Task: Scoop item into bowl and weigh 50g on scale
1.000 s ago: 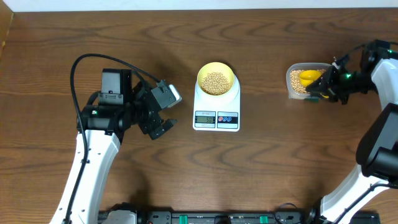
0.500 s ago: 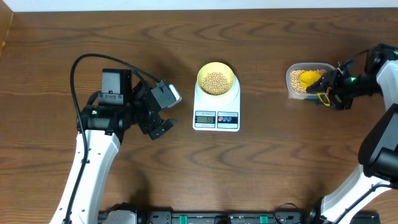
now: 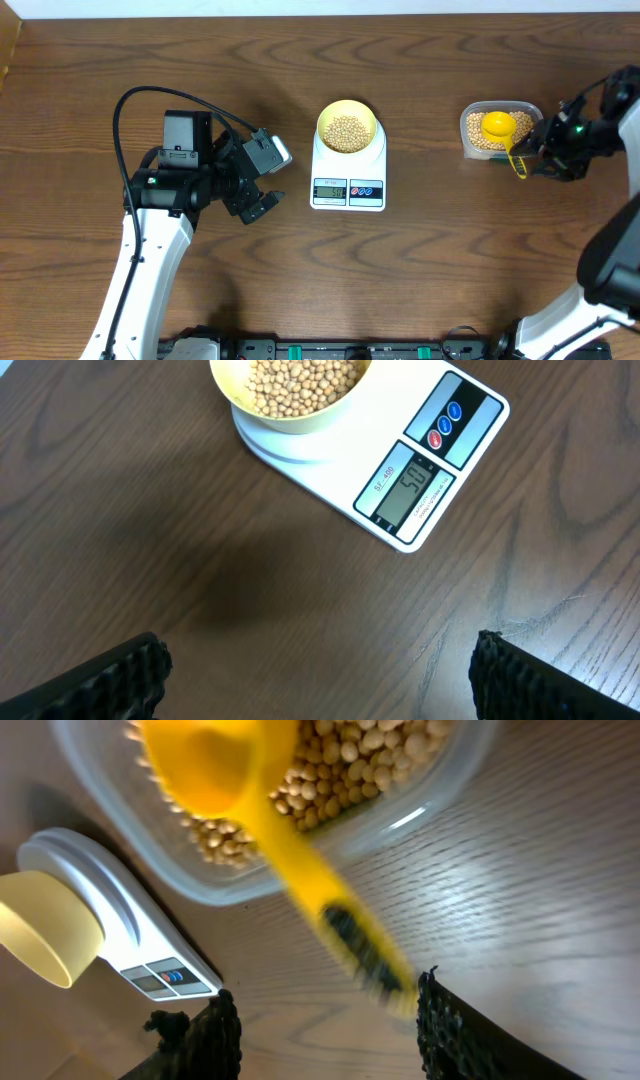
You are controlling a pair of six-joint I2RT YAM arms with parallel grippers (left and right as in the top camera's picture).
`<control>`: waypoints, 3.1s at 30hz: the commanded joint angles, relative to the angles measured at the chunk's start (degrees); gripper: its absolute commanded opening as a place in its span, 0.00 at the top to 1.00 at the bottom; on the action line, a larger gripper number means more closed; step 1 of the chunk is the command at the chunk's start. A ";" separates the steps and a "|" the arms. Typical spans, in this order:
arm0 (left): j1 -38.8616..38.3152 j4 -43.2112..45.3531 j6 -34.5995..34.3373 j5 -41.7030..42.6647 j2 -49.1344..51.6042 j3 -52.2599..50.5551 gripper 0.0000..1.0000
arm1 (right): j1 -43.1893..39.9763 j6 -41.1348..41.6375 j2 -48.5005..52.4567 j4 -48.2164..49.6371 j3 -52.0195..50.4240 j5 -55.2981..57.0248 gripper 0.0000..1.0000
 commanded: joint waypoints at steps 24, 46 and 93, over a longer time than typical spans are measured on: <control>0.24 -0.13 0.55 -0.35 0.35 -0.50 0.02 | -0.37 -0.92 -21.77 9.09 0.13 1.68 0.57; 0.24 -0.13 0.55 -0.35 0.35 -0.50 0.03 | -0.28 -0.68 -27.56 11.39 0.13 3.78 0.01; 0.24 -0.13 0.55 -0.35 0.35 -0.50 0.02 | -0.28 5.79 -45.59 4.52 -0.22 3.87 0.01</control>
